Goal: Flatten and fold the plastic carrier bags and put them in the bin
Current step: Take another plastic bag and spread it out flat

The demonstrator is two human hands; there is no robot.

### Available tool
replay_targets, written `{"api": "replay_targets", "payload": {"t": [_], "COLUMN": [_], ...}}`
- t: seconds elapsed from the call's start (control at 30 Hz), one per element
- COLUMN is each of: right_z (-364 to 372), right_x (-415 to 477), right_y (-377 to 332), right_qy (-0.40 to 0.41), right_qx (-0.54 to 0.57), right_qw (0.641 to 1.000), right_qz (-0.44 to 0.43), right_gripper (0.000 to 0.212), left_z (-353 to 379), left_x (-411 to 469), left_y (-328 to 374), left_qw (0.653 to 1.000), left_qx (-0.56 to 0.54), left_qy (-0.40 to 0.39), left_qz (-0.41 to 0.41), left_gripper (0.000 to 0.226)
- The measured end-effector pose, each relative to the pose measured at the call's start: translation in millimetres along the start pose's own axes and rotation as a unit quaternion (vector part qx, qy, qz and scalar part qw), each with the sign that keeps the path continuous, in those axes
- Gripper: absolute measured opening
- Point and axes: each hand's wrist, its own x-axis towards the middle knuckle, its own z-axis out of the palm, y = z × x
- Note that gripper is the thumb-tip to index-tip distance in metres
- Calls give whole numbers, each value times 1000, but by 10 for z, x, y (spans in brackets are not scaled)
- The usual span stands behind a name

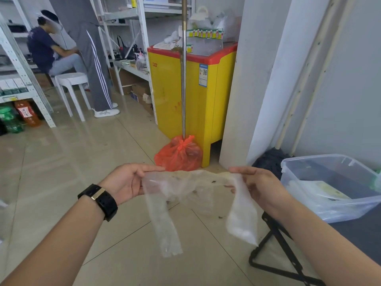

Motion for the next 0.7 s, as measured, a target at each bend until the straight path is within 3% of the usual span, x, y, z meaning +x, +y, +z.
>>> {"api": "replay_targets", "payload": {"t": [0.07, 0.1, 0.17, 0.2, 0.23, 0.27, 0.3, 0.37, 0.43, 0.57, 0.7], "right_z": [-31, -53, -102, -108, -97, -87, -88, -70, -37, -28, -6], "right_x": [-22, -36, -64, -66, -70, -58, -34, -8, -25, 8, 17], "right_y": [-82, -105, -107, -88, -70, -49, -23, 13, -3, 54, 87], "right_qy": [-33, -48, -62, -39, -15, 12, 44, 63, 68, 74, 93], "right_qx": [-2, 0, -7, -33, -61, -81, -93, -91, -66, -52, -43], "right_qw": [999, 997, 996, 995, 993, 991, 988, 990, 994, 996, 995], "right_qz": [-39, -53, -71, -83, -96, -104, -117, -93, -51, 15, -3], "right_gripper": [30, 34, 75, 70, 48, 23, 15, 24, 25, 22, 28], "left_z": [-60, -69, -84, -97, -110, -115, -105, -52, -5, 84, 146], "left_x": [-1, -7, -18, -7, 13, 44, 79, 139, 200, 249, 238], "left_y": [14, 14, -5, -32, -59, -90, -124, -177, -230, -259, -254], "left_qw": [999, 998, 992, 987, 982, 980, 981, 985, 975, 971, 974], "left_qx": [-4, 10, 63, 100, 141, 169, 179, 161, 192, 153, 78], "left_qy": [-39, -58, -98, -113, -114, -93, -54, 41, 106, 176, 197], "left_qz": [3, 18, 45, 49, 53, 55, 57, 56, 49, 55, 81], "left_gripper": [56, 57, 51, 52, 57, 54, 41, 22, 21, 27, 24]}}
